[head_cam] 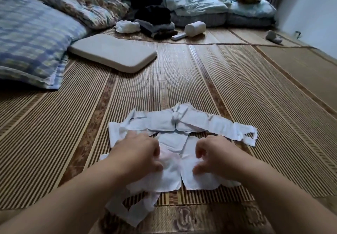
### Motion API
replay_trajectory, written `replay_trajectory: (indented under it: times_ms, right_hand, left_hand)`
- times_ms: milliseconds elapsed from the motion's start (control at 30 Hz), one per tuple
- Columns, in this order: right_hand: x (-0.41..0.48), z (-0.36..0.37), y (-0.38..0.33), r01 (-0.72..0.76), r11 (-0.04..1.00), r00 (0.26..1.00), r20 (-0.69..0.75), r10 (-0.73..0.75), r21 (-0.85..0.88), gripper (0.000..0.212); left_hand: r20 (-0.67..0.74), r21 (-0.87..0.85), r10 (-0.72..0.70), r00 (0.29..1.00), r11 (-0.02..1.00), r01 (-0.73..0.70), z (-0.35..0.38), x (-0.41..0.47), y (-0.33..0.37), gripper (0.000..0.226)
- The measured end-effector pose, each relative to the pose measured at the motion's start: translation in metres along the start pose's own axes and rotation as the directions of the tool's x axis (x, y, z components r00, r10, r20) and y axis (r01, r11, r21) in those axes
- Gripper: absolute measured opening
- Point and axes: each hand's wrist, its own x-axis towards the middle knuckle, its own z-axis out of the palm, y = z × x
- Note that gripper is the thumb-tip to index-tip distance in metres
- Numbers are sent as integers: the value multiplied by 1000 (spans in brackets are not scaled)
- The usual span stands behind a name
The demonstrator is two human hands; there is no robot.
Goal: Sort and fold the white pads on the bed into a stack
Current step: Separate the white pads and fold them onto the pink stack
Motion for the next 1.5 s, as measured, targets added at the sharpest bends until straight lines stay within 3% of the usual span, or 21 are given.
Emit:
replay_trajectory:
  times_ms: [233, 433, 500, 633, 733, 867, 967, 1133, 1300, 1400, 1500]
  right_hand:
    - [-8, -12, 4, -28, 999, 1000, 13, 28, 40, 23]
    - [-22, -24, 24, -87, 891, 994, -24, 109, 446, 18]
    - [-27, -27, 33, -132, 847, 990, 32, 136, 515, 20]
    - [-38, -35, 53, -280, 804, 948, 282, 146, 525, 28]
    - [-39, -35, 64, -341, 719, 939, 259, 227, 606, 21]
    - [-39, -37, 66, -308, 573, 939, 144, 313, 760, 23]
    - [-38, -43, 56, -259, 518, 954, 132, 269, 815, 23]
    - [-29, -32, 12, -194, 521, 979, 127, 162, 831, 25]
    - [-19, -4, -24, -155, 602, 985, 81, 150, 784, 16]
    - [-17, 2, -33, -160, 575, 986, 107, 125, 803, 19]
    - [-18, 1, -34, -189, 510, 981, 139, 135, 839, 23]
  left_hand:
    - [81, -180, -54, 995, 981, 68, -5, -5, -14, 22]
    - [128, -445, -98, 987, 884, 145, -11, -14, -31, 18]
    - [69, -507, -151, 986, 846, 164, -11, -16, -34, 20]
    - [19, -541, -222, 975, 818, 196, -13, -22, -40, 19]
    - [115, -627, -238, 964, 736, 256, -18, -25, -47, 8]
    - [233, -751, -233, 944, 573, 327, -24, -29, -55, 16]
    - [246, -755, -271, 930, 548, 360, -26, -30, -57, 19]
    - [275, -774, -313, 909, 488, 403, -29, -31, -55, 19]
    - [341, -744, -276, 898, 505, 438, -33, -35, -57, 28]
    - [351, -774, -243, 904, 468, 426, -36, -39, -59, 33]
    - [327, -844, -225, 918, 368, 391, -37, -40, -50, 31]
